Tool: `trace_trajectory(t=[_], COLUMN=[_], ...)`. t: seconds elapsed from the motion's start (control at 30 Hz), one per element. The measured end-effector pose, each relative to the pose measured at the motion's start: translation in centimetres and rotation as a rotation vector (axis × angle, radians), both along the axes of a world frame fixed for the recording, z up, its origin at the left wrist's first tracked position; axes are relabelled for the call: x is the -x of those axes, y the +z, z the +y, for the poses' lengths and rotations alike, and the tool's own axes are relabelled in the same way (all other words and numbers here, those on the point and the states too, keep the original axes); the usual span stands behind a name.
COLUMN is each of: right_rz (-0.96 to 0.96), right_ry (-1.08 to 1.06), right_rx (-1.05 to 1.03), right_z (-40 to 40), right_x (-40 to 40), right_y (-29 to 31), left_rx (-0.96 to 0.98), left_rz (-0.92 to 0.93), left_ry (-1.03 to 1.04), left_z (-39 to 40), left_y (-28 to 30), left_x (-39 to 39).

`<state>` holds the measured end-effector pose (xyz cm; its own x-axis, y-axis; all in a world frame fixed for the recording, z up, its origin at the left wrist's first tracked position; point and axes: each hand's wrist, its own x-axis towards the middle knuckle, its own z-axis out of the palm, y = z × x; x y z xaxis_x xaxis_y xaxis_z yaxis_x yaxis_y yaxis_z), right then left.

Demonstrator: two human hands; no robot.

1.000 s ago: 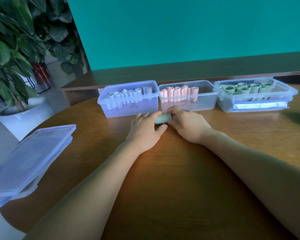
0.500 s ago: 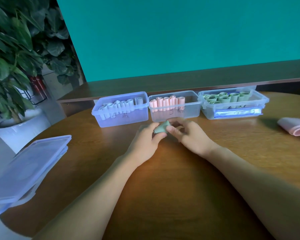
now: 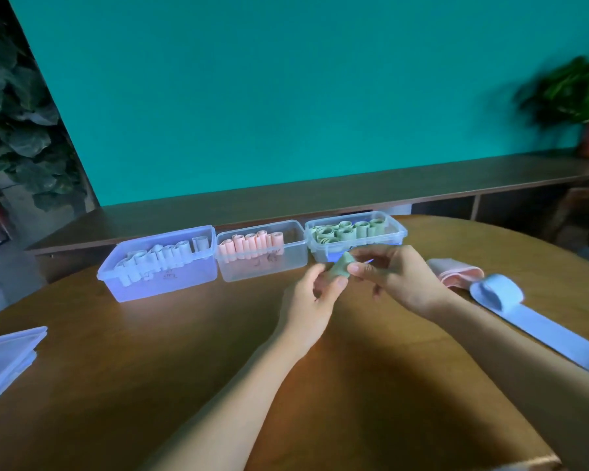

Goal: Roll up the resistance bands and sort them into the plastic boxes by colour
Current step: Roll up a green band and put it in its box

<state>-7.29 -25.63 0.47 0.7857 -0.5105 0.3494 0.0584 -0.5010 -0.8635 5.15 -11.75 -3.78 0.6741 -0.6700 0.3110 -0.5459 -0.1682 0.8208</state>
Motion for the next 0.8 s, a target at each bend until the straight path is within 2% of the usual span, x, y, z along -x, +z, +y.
trace_trajectory(t=[0.13,0.27,0.43,0.8], right_rz=[-0.004,0.002,0.186,0.621], right_ry=[-0.149,-0.216,-0.277,-0.174], right_rx=[0.101,0.155,0.254,0.392], right_z=[-3.9,-7.7,-11.6,-13.9], right_x=[0.1,-1.8,-5.5,-11.1], right_y=[1.8,3.3,4.6,4.8], left_rx=[0.160,0.198,0.187,0.122], left_rz=[0.017,-0.105,-0.192,-0.272], left_ry=[0.105,0.180,0.243,0.263], left_z=[-3.2,-5.0,-6.2,-7.5], left_y=[0.0,-0.4,-0.7,-1.1], left_x=[0.9,-0.8,-3.0,-4.9])
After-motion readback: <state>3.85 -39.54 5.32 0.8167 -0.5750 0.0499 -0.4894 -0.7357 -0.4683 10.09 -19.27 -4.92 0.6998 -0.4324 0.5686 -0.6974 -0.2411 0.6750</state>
